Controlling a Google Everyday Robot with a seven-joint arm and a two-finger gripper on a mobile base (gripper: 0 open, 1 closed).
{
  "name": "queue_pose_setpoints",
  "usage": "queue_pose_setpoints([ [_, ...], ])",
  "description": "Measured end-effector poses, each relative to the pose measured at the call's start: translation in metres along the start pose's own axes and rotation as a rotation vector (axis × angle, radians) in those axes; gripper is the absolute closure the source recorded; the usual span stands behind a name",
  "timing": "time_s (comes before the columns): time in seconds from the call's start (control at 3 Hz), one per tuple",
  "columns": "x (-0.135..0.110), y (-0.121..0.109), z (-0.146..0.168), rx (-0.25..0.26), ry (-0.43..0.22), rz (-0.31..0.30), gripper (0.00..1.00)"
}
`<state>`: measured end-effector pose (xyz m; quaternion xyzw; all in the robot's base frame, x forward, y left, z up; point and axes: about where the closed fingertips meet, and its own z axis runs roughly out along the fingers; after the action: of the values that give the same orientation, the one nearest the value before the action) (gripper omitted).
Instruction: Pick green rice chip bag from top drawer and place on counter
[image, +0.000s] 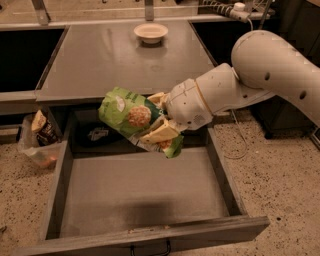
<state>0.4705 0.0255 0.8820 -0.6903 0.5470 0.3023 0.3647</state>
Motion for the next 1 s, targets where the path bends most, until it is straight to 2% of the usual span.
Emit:
queue_pose_setpoints([
  [0.33, -0.007, -0.025, 0.001, -0.004, 0.016, -0.048, 1.0],
  [0.67, -0.022, -0.088, 0.002, 0.042, 0.036, -0.17, 1.0],
  [1.0, -0.044, -0.147, -0.011, 0.164, 0.006, -0.266, 1.0],
])
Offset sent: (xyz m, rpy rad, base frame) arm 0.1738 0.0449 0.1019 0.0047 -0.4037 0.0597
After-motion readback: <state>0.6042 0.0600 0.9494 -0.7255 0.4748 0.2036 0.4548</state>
